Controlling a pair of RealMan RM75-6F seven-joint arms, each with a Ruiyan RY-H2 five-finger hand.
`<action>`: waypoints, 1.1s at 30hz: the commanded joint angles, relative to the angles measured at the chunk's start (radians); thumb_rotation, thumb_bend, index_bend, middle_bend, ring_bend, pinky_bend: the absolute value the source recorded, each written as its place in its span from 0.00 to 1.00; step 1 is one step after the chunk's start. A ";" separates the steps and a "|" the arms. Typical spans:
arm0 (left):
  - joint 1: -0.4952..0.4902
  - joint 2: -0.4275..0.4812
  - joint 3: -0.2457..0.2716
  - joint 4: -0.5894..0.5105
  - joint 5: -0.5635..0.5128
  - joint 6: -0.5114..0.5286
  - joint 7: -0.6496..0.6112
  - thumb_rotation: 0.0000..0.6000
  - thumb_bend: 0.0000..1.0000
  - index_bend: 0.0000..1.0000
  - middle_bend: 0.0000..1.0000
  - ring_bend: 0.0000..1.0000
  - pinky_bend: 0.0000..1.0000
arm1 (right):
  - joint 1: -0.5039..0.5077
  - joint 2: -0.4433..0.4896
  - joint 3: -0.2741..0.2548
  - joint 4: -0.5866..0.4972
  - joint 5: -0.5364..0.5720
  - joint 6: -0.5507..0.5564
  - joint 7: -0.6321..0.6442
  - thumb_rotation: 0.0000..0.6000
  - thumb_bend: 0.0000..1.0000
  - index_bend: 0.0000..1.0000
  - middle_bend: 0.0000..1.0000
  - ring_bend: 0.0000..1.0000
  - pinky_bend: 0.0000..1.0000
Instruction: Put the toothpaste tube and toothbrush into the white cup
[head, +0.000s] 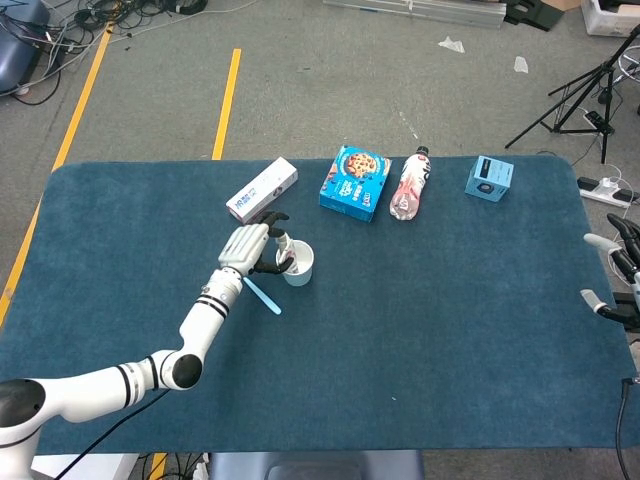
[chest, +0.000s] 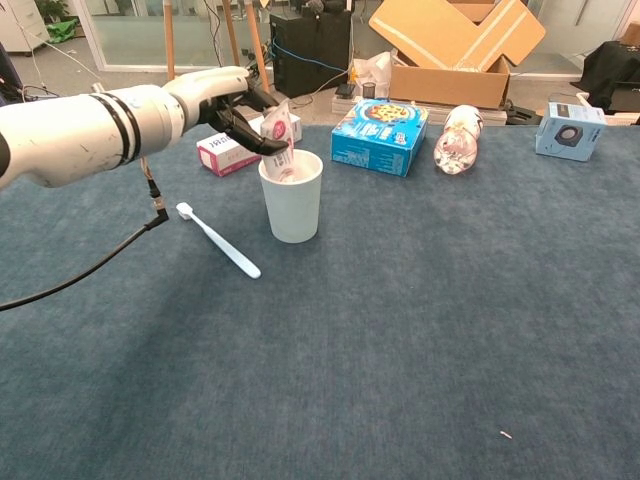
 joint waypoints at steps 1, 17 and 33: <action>0.001 0.001 0.000 -0.001 0.001 0.000 -0.001 1.00 0.32 0.18 0.17 0.09 0.19 | 0.000 -0.001 0.000 0.001 0.000 -0.001 0.001 1.00 0.20 0.23 0.00 0.00 0.13; 0.003 0.007 0.004 -0.010 0.000 0.001 -0.004 1.00 0.13 0.11 0.17 0.09 0.19 | 0.001 -0.007 -0.002 0.007 -0.001 -0.005 0.002 1.00 0.20 0.23 0.00 0.00 0.13; 0.038 0.090 0.009 -0.137 -0.006 0.066 0.039 1.00 0.07 0.05 0.14 0.09 0.19 | -0.003 0.005 -0.002 -0.010 -0.005 0.007 -0.008 1.00 0.20 0.23 0.00 0.00 0.13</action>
